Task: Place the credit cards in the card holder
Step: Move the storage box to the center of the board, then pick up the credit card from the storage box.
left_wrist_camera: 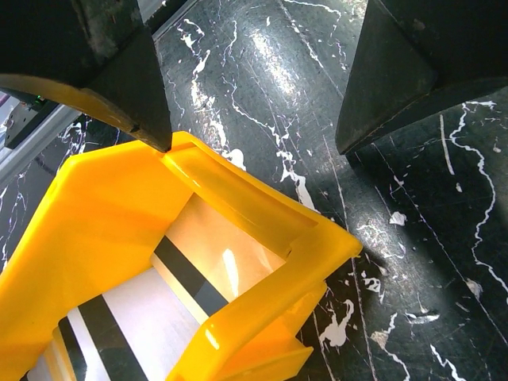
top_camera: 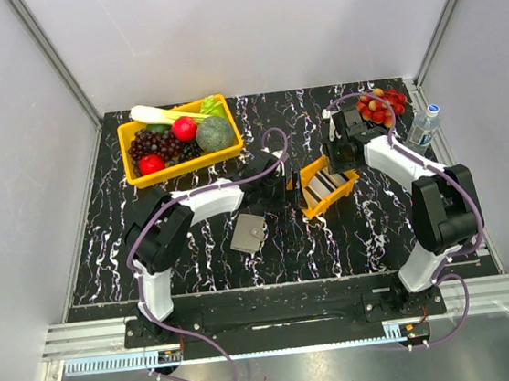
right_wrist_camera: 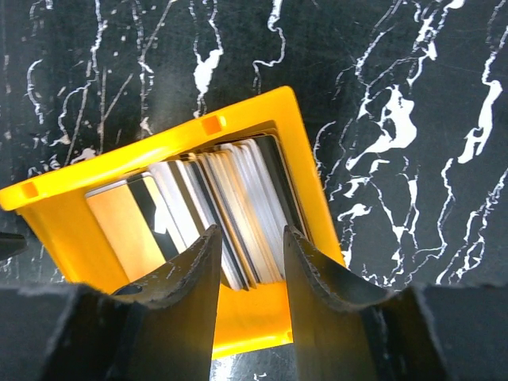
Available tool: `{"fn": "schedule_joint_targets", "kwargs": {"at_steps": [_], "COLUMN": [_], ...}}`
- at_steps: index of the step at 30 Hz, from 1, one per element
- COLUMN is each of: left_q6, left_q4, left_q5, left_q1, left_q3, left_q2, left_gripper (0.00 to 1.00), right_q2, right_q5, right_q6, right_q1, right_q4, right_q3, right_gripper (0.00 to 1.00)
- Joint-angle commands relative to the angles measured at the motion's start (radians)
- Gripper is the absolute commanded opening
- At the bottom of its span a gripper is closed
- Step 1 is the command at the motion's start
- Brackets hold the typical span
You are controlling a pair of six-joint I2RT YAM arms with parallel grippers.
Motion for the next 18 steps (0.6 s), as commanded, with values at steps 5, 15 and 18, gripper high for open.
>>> {"fn": "schedule_joint_targets", "kwargs": {"at_steps": [5,15,18], "left_q6": [-0.007,-0.007,-0.007], "left_q4": [0.045,0.052,0.054], "left_q5": [0.038,0.054,0.058], "left_q1": [0.01,0.016,0.018], "left_q3": [0.048,0.042,0.042], "left_q2": [0.015,0.015,0.015], "left_gripper": [0.86,0.85,0.84], "right_q2": [0.022,0.055,0.063], "right_q5": [0.105,0.131,0.116], "right_q6": [-0.015,-0.014,-0.014], "right_q1": [0.01,0.009,0.009], "right_q4": [0.036,0.056,0.059], "right_q3": [0.021,0.015,0.015], "right_gripper": [0.43,0.42,0.38]}}
